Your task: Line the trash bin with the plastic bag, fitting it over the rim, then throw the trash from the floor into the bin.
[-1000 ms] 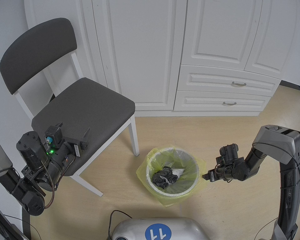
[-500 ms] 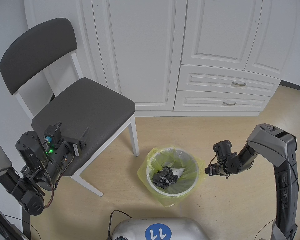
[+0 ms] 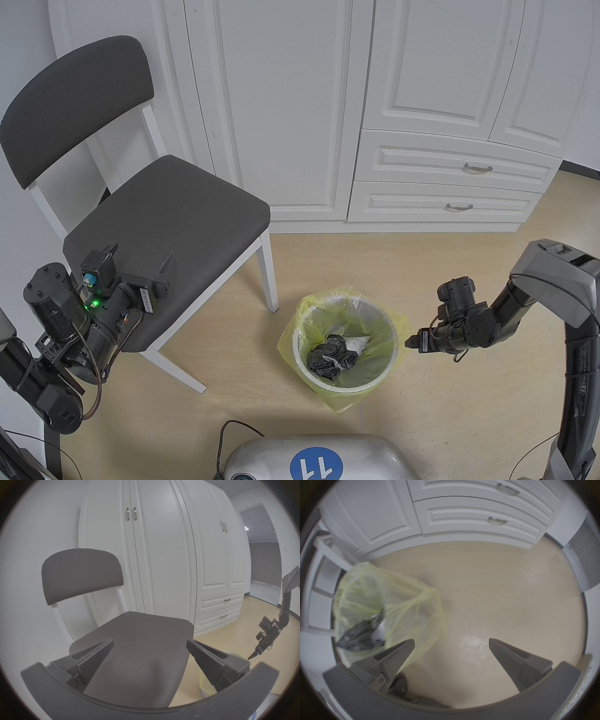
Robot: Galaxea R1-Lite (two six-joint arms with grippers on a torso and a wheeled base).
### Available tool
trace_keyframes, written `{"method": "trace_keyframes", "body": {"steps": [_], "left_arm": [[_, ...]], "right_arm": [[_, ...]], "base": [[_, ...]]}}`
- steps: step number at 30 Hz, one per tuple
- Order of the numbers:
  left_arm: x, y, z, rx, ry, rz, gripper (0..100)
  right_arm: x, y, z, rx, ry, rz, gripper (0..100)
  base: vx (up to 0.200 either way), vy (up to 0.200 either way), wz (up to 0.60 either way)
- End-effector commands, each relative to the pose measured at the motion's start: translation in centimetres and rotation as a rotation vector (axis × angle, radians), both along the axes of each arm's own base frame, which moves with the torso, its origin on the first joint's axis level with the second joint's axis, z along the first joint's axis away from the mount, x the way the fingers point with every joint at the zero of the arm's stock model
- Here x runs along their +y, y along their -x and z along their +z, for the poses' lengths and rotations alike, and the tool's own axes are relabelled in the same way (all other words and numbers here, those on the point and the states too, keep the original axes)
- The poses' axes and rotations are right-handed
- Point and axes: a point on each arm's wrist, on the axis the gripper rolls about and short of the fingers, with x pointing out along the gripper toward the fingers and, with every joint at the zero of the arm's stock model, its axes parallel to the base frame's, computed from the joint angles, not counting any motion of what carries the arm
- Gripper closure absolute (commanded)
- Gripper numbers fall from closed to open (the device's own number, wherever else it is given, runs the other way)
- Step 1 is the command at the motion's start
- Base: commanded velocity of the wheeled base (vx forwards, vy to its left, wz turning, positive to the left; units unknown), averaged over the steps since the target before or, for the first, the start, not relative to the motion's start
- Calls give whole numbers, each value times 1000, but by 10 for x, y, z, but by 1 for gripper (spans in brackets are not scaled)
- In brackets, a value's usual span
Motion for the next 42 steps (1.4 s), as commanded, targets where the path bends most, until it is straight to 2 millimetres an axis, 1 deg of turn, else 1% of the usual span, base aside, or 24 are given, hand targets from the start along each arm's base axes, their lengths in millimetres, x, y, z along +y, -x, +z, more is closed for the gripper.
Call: {"method": "trace_keyframes", "body": {"steps": [1, 3, 6, 7, 13, 15, 16, 17, 18, 19, 20, 21, 22, 23, 26, 27, 28, 29, 33, 34, 36, 37, 38, 42], "left_arm": [[-2, 13, 2, -2, 4, -25, 0], [-8, 23, 5, -6, 8, -64, 0], [-11, 30, 5, -5, 8, -87, 0], [-12, 34, 4, -2, 7, -99, 0], [-8, 44, 8, -16, 11, -99, 0], [-6, 46, 13, -38, 17, -92, 0], [-6, 46, 13, -38, 17, -92, 0], [-3, 49, 21, -75, 27, -84, 0], [-3, 49, 21, -75, 27, -84, 0], [1, 52, 29, -112, 39, -72, 0], [2, 53, 31, -120, 42, -69, 0], [6, 57, 37, -150, 45, -57, 0], [8, 58, 39, -159, 46, -52, 0], [11, 60, 42, -175, 48, -39, 0], [17, 65, 49, -212, 57, -18, 0], [18, 66, 50, -218, 59, -18, 0], [20, 68, 53, -230, 62, -13, 0], [20, 69, 53, -233, 63, -12, 0], [23, 75, 60, -268, 62, -6, 0], [23, 75, 60, -270, 61, -5, 0], [24, 78, 66, -297, 56, -1, 0], [24, 78, 67, -301, 54, 0, 0], [24, 78, 72, -322, 50, 3, 0], [25, 80, 84, -364, 40, 17, 0]], "right_arm": [[-11, 43, 49, -19, -112, 69, 0], [-23, 62, 64, -52, -126, 53, 0], [-31, 73, 73, -97, -137, 36, 0], [-34, 82, 78, -126, -147, 24, 0], [-40, 119, 112, -331, -199, 2, 0], [-41, 128, 125, -415, -209, 5, 0], [-41, 128, 125, -415, -209, 5, 0], [-43, 137, 143, -513, -220, 7, 0], [-43, 137, 143, -513, -220, 7, 0], [-44, 143, 159, -584, -227, 5, 0], [-44, 144, 162, -599, -228, 5, 0], [-45, 150, 176, -658, -231, 5, 0], [-45, 153, 181, -678, -232, 8, 0], [-46, 158, 192, -726, -236, 15, 0], [-46, 173, 215, -821, -251, 33, 0], [-46, 175, 218, -835, -253, 35, 0], [-47, 184, 227, -874, -259, 43, 0], [-47, 187, 230, -887, -261, 46, 0], [-52, 216, 252, -1008, -239, 79, 0], [-52, 218, 253, -1014, -237, 80, 0], [-55, 237, 264, -1087, -225, 97, 0], [-55, 239, 264, -1092, -221, 99, 0], [-57, 249, 268, -1123, -210, 106, 0], [-61, 276, 277, -1168, -182, 118, 0]], "base": [[0, 0, 0], [0, 0, 0], [0, 0, 0], [0, 0, 0], [0, 0, 0], [0, 0, 0], [0, 0, 0], [0, 0, 0], [0, 0, 0], [0, 0, 0], [0, 0, 0], [0, 0, 0], [0, 0, 0], [0, 0, 0], [0, 0, 0], [0, 0, 0], [0, 0, 0], [0, 0, 0], [0, 0, 0], [0, 0, 0], [0, 0, 0], [0, 0, 0], [0, 0, 0], [0, 0, 0]]}}
